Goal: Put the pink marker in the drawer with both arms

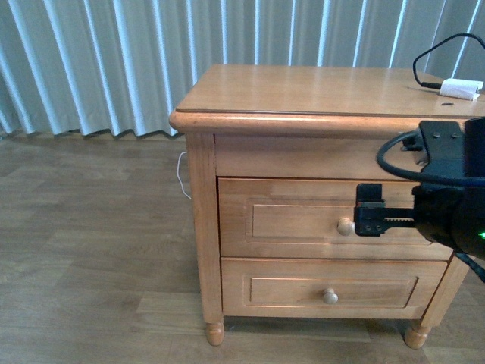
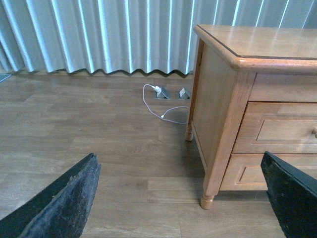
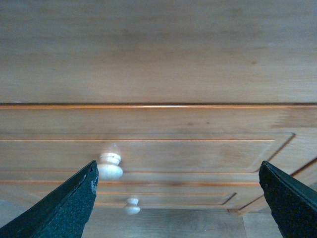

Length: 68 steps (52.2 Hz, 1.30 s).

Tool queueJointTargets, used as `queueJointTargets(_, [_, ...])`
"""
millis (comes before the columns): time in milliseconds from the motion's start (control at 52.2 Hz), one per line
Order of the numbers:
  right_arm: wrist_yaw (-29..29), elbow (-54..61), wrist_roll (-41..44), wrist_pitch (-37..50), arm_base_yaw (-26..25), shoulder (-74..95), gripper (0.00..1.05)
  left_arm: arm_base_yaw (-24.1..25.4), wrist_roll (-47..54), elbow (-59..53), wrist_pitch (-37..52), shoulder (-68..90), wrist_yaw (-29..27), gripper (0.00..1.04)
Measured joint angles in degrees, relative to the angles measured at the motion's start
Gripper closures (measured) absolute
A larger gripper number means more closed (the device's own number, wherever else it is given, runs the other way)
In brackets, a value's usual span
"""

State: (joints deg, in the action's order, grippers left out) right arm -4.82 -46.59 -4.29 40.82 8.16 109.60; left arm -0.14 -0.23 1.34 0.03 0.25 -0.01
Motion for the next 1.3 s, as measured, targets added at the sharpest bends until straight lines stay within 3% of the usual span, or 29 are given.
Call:
queueJointTargets(249, [6.71,10.71,0.2,-12.07,-2.69,-21.88,0.09,0.0,0.0,0.0,0.0,0.0,0.0,0.06])
queueJointTargets(460, [14.25,15.06,-0.66,-32.57,-5.55,-46.38,0.09,0.0,0.0,0.0,0.0,0.0,0.0,0.06])
queueJointTargets(556, [14.91,15.78,-1.16,-39.58,-6.19,-54.25,0.09,0.0,0.0,0.0,0.0,0.0,0.0,0.06])
queueJointTargets(767, [13.92,16.33,-1.05,-40.61,-6.75,-58.62,0.1,0.0,0.0,0.0,0.0,0.0,0.0,0.06])
queueJointTargets(843, [6.69,23.23,1.64,-24.26,-7.48,-59.76,0.23,0.0,0.0,0.0,0.0,0.0,0.0,0.06])
queueJointTargets(920, [4.42,28.81,2.84,-13.03,-8.22,-62.01,0.38,0.0,0.0,0.0,0.0,0.0,-0.07,0.06])
queueJointTargets(1284, [4.7,38.36,4.07,-11.37,-8.2,-71.58,1.04,0.0,0.0,0.0,0.0,0.0,0.0,0.06])
queueJointTargets(1304, [4.72,38.66,4.11,-11.56,-8.2,-72.11,1.03,0.0,0.0,0.0,0.0,0.0,-0.02,0.06])
